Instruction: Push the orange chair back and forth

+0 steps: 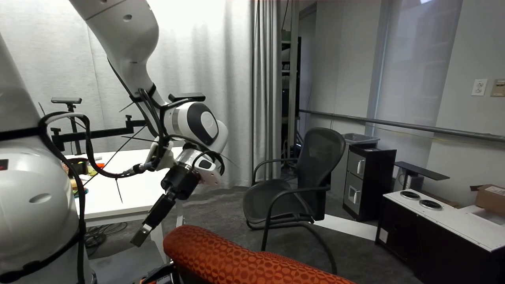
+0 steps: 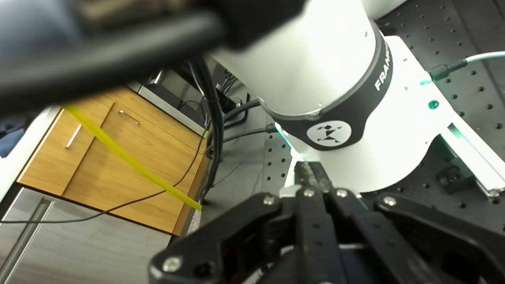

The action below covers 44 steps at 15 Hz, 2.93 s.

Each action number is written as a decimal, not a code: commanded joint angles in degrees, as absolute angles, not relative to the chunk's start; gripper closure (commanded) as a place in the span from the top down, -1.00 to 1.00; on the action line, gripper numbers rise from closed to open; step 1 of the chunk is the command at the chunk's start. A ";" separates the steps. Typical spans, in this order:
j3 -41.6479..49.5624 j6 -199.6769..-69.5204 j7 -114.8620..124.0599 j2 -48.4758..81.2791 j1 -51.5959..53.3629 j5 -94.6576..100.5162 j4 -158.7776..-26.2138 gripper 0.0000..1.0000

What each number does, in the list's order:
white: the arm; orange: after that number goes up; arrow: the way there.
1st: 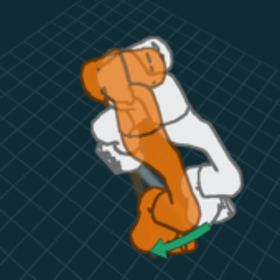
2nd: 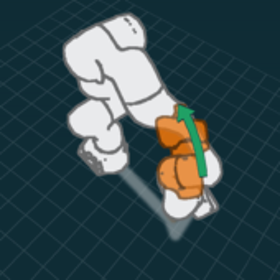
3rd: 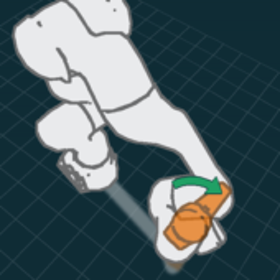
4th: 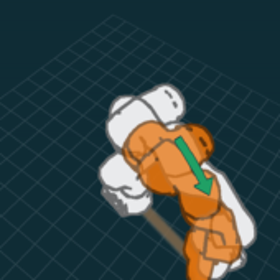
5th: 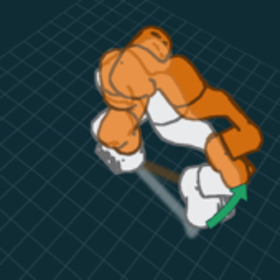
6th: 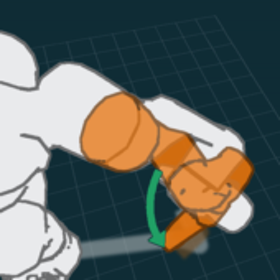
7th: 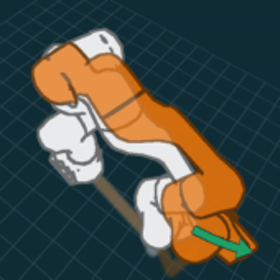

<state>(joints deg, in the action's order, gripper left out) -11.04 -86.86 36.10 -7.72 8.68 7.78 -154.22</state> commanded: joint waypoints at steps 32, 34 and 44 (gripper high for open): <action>-1.53 -110.75 35.42 17.55 9.72 22.87 -122.28 -1.00; -1.74 -110.09 35.47 15.70 9.89 22.93 -121.69 -1.00; -1.25 -110.55 37.22 14.46 9.71 30.11 -113.11 -1.00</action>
<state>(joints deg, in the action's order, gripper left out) -2.04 -111.34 36.41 13.45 9.40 27.37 -116.27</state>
